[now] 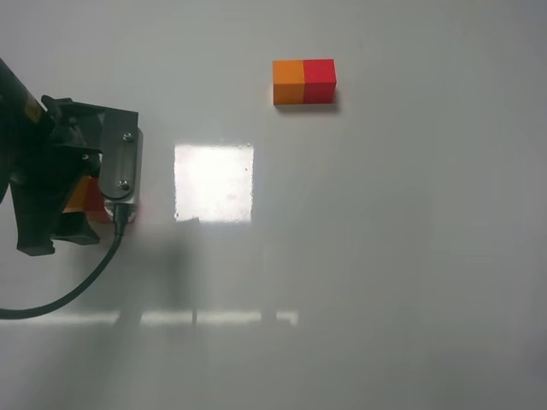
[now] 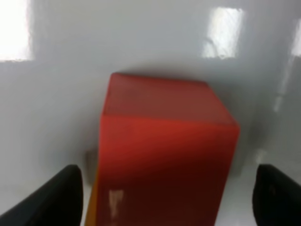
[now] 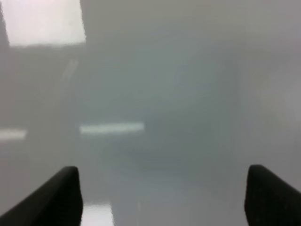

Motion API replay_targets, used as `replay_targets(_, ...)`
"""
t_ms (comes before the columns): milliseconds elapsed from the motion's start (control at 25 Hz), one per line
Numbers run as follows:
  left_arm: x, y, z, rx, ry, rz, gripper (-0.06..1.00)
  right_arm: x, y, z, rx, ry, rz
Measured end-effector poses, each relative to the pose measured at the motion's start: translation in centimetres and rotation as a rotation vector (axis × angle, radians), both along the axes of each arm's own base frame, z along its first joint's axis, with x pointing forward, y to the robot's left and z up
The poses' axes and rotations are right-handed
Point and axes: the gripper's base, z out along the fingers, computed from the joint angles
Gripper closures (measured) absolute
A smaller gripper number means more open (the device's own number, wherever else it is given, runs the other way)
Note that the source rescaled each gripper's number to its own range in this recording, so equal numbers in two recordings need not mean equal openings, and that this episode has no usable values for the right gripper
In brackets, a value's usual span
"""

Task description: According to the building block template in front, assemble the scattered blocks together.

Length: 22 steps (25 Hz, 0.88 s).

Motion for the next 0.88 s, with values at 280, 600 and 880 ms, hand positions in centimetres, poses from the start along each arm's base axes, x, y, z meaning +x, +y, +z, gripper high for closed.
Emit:
replay_targets(280, 0.28, -0.06, -0.23, 0.004, 0.000, 0.001, 0.86, 0.00, 0.00, 0.00, 0.000, 0.000, 0.000)
replay_targets(600, 0.31, -0.07, -0.29, 0.006, 0.003, 0.003, 0.94, 0.00, 0.00, 0.00, 0.000, 0.000, 0.000)
replay_targets(880, 0.37, -0.11, -0.39, -0.004, 0.008, 0.020, 0.94, 0.00, 0.00, 0.00, 0.000, 0.000, 0.000)
